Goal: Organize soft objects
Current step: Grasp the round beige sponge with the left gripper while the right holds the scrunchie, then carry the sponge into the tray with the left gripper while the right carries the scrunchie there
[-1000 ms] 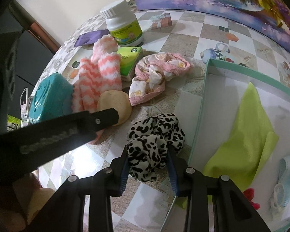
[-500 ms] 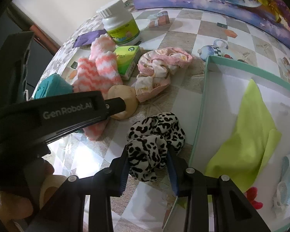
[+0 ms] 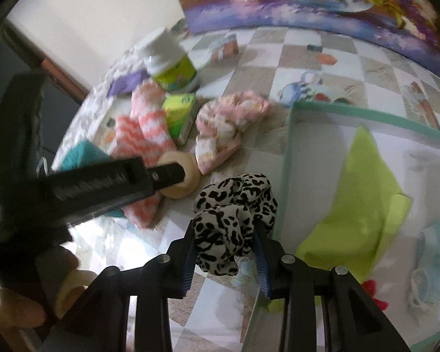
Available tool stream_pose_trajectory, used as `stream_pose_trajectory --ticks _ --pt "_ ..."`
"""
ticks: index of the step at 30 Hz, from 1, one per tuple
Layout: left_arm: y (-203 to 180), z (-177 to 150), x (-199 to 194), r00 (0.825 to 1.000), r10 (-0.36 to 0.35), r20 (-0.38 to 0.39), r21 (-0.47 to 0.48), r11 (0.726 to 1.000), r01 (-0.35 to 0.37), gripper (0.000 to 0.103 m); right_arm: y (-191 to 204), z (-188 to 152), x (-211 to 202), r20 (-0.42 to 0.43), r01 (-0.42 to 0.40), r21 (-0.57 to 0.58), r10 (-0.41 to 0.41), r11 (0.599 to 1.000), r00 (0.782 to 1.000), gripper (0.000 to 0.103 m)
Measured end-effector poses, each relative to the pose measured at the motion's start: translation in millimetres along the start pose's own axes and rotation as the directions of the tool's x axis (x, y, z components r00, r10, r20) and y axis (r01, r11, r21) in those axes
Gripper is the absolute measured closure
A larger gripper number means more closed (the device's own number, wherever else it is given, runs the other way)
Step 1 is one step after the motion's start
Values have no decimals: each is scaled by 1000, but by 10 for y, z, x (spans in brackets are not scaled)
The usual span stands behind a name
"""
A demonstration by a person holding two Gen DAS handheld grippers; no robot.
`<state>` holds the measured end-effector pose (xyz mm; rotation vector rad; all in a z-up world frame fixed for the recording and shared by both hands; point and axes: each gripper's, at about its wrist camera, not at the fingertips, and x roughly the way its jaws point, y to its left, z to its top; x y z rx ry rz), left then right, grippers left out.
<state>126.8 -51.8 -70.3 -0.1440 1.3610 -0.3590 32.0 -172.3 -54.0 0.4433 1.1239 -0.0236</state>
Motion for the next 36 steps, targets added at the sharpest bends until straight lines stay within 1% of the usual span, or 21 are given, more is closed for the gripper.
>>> stream_pose_trajectory --ticks 4,8,9,11,12,13,19,24,27,31,34,36 --pt "-30 3 56 999 53 12 36 998 -54 62 -80 4 -216 42 -6 40 4 999 999 66" --pt "-114 9 107 994 108 32 92 990 -110 62 -122 29 -343 74 -1 62 -4 998 997 66" --pt "-141 12 117 992 118 39 107 987 -121 61 -136 39 -352 76 -7 68 2 998 997 66" --pt "-204 17 133 988 143 54 142 979 -149 51 -162 42 -352 76 -9 79 3 997 997 66" --pt "-229 14 137 986 155 62 157 974 -163 44 -178 48 -350 75 -7 85 1 996 997 66" --pt "-252 9 141 984 165 71 172 969 -175 42 -202 49 -355 75 -6 91 -1 996 997 66" --pt "-383 -1 178 973 205 106 240 944 -225 42 -387 50 -430 96 -15 154 0 988 995 66" --pt "-447 -42 257 960 251 123 293 915 -277 42 -417 43 -424 91 -11 160 -4 987 996 66" --pt "-469 -55 269 956 265 124 309 905 -291 49 -415 51 -421 93 -9 161 -6 987 996 66" --pt "-456 -54 228 960 257 112 298 913 -279 56 -416 49 -405 87 -7 162 -7 987 996 66" --pt "-390 -40 185 965 245 91 276 925 -261 57 -423 50 -400 85 -6 164 -8 986 996 66" --pt "-336 -42 161 965 252 80 262 928 -264 58 -422 51 -400 85 -5 164 -9 986 996 66"
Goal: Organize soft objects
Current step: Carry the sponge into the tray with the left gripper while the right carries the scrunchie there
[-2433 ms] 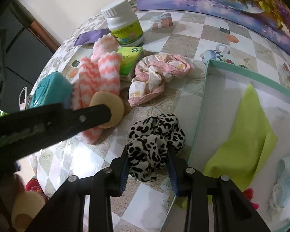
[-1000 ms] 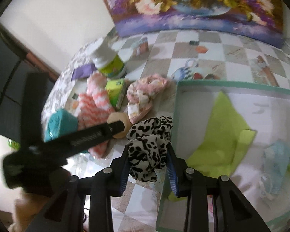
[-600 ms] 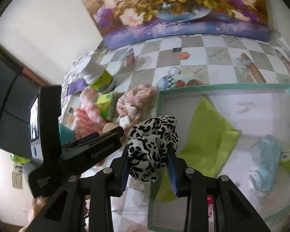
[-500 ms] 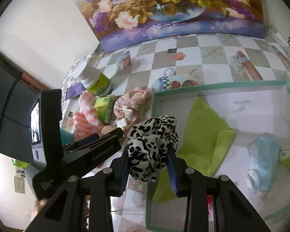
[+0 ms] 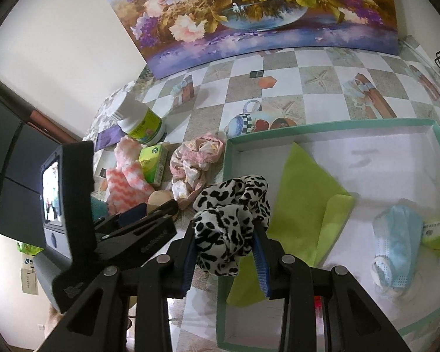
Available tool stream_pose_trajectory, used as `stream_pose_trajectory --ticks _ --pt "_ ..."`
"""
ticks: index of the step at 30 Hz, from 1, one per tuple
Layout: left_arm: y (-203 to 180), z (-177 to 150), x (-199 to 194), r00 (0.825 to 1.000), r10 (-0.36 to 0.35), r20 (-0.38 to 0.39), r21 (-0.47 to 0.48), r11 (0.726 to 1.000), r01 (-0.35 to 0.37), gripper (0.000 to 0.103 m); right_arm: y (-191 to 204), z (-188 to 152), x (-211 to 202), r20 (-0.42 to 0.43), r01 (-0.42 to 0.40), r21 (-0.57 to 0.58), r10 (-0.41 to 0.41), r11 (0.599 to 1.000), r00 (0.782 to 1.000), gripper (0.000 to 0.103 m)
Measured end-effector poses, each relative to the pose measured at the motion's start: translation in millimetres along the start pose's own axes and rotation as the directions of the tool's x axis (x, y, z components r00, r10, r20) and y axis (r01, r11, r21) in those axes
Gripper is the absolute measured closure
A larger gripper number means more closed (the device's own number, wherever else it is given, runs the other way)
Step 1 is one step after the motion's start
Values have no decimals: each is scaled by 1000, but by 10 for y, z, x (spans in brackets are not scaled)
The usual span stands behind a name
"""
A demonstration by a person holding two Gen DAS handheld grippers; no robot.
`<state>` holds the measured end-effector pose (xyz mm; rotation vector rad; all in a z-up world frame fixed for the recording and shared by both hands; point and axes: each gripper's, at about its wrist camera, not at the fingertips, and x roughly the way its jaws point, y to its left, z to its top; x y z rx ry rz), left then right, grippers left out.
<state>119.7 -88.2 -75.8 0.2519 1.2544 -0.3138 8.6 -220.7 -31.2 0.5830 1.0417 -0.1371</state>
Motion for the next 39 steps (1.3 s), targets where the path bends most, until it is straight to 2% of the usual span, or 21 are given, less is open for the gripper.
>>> stream_pose_trajectory --ticks 7,19,23,26,29,34,36,39 --pt "33 11 -43 1000 -14 -9 -12 1000 14 59 -4 -3 23 -4 5 5 -5 1000 1000 66" --pt "275 118 -509 994 -93 58 -108 989 98 59 26 -9 -94 29 -4 4 4 1000 1000 66" --pt "283 102 -723 988 -98 117 -120 986 112 59 32 4 -165 46 -9 4 9 1000 999 66" --pt "303 124 -921 979 -111 172 -124 983 134 59 42 25 -206 62 -9 8 8 1000 998 66" --pt "279 142 -1175 959 -139 247 -108 980 169 59 29 61 -362 109 9 11 -10 1000 994 66" --pt "152 119 -1538 920 -189 344 -54 974 221 59 -37 109 -779 236 111 17 -112 994 965 66" --pt "40 105 -1604 909 -212 359 -19 972 234 59 -94 123 -916 273 136 39 -141 990 952 66" --pt "-148 80 -1580 910 -234 343 16 970 243 59 -222 138 -1058 310 140 91 -162 986 937 66"
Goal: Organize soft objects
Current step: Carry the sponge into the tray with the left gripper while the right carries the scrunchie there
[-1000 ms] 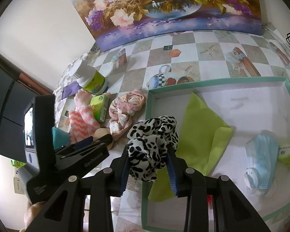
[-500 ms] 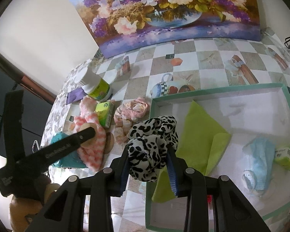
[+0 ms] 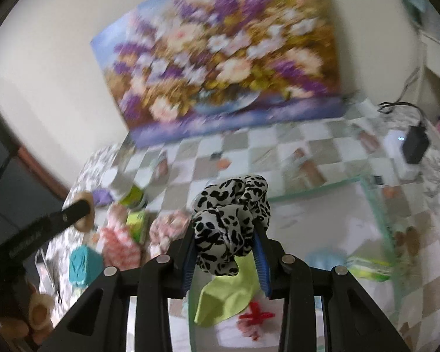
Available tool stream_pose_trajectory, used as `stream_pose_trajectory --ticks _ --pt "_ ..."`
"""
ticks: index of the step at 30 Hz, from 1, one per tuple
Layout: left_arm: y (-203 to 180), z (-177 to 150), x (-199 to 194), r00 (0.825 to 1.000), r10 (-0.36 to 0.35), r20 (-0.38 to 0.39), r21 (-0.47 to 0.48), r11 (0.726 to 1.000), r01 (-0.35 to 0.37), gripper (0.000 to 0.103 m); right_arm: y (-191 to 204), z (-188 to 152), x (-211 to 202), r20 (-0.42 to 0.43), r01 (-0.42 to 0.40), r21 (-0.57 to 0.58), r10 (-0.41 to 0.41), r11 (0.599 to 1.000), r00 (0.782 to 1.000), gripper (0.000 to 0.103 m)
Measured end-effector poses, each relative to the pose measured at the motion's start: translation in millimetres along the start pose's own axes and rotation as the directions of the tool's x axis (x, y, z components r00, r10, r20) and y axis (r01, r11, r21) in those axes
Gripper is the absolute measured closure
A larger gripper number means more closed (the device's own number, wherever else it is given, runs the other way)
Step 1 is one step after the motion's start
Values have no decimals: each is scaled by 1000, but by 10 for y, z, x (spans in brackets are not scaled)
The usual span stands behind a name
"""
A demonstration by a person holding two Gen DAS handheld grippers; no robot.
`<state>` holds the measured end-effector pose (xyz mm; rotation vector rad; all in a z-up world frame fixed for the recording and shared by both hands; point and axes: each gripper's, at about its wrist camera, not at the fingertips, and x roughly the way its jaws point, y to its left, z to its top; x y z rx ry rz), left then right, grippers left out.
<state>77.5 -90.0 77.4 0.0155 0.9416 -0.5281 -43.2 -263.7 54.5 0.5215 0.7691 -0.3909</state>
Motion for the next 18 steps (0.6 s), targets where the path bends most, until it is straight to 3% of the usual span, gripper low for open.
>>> stream_pose_trajectory --ticks 4,11,18 --pt "-252 -102 168 999 -21 -48 51 998 24 59 -238 41 -5 8 67 66 -68 996 998 66" --pt "-649 -349 462 991 -45 -128 136 989 62 58 -727 21 215 -53 210 169 -204 963 978 66" --pt "-981 -623 725 981 -48 -186 236 967 92 57 -1055 16 276 -35 275 198 -274 941 961 65"
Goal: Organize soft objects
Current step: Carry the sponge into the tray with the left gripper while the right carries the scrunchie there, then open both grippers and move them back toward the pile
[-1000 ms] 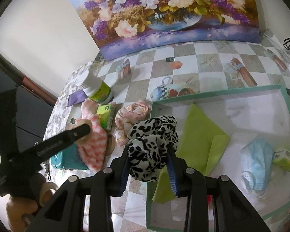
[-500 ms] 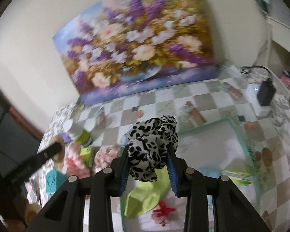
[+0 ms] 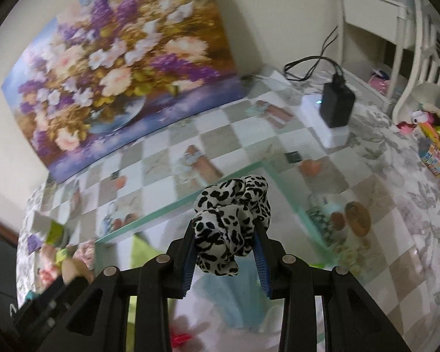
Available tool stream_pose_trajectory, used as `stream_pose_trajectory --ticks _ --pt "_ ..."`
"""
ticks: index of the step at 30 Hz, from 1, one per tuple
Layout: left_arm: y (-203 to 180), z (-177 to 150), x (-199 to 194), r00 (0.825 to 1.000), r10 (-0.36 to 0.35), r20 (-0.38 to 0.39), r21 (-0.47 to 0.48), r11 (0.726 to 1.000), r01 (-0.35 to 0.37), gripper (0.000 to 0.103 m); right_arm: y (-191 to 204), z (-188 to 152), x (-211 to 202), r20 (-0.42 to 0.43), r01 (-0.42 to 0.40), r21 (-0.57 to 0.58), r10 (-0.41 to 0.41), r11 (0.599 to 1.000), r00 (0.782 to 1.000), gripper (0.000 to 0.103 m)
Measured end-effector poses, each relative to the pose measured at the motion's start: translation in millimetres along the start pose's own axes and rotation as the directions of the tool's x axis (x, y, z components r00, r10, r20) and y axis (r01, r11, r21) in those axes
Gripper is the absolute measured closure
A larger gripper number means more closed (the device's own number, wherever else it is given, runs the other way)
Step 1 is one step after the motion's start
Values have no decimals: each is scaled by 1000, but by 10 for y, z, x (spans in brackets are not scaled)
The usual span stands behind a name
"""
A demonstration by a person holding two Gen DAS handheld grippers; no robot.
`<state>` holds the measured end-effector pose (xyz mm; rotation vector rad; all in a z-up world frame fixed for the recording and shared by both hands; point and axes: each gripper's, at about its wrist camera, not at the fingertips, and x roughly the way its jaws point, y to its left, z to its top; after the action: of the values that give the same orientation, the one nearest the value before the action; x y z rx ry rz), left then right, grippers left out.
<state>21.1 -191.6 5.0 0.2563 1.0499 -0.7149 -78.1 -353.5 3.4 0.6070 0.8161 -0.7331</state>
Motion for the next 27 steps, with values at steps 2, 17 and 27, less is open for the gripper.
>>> stream_pose_trajectory --ticks 2,17,27 --pt "-69 -39 66 1000 0 -12 21 1000 0 57 -37 21 35 10 6 -3 -6 1000 1000 65" --pt "-21 -121 276 996 1 -87 -3 1000 -1 33 65 -66 272 -64 22 -51 -26 998 998 41" --pt "235 -54 226 996 71 -55 -84 994 -75 6 72 -97 309 -80 67 -71 -73 995 994 4"
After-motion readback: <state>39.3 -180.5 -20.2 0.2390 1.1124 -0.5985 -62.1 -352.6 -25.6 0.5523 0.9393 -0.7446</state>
